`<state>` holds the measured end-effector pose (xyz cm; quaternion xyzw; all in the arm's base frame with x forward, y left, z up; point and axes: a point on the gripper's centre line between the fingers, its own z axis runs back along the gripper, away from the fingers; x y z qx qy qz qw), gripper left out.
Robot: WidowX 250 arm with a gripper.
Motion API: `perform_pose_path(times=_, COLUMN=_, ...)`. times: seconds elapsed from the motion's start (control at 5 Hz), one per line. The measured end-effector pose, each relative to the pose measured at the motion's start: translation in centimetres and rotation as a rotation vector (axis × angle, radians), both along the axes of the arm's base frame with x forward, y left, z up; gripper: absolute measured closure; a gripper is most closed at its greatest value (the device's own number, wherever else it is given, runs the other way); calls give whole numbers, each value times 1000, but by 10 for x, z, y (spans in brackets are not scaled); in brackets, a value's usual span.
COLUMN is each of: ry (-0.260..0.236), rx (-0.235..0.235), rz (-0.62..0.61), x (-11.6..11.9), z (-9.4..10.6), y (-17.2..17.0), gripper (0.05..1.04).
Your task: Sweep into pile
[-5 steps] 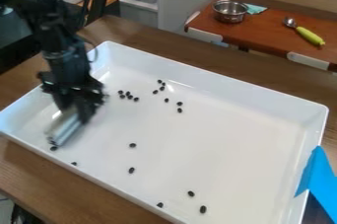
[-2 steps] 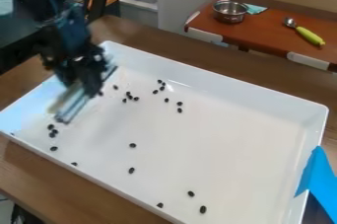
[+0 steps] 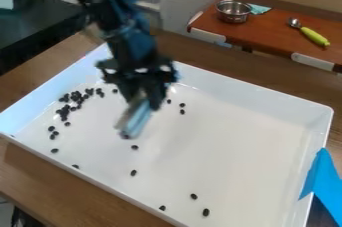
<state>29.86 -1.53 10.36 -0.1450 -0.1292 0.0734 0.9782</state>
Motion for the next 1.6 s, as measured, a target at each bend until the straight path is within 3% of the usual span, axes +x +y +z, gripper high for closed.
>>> perform_pose_path(times=0.2, ry=-9, rx=-34, rz=0, x=-2, z=3, y=-38, gripper=692)
perform_pose_path(times=0.6, ry=-19, rx=-11, rz=-2, x=-12, z=-4, y=-96, gripper=692)
perform_pose_path(times=0.8, ry=0, rx=-3, rz=14, x=-16, z=-16, y=-115, gripper=692)
perform_pose_path(times=1.2, ry=14, rx=15, rz=5, x=-17, z=-34, y=-139, gripper=692)
perform_pose_path(times=1.4, ry=-9, rx=25, rz=-14, x=-17, z=-38, y=-139, gripper=692)
perform_pose_path(times=1.6, ry=9, rx=44, rz=-30, x=-23, z=-50, y=-129, gripper=692)
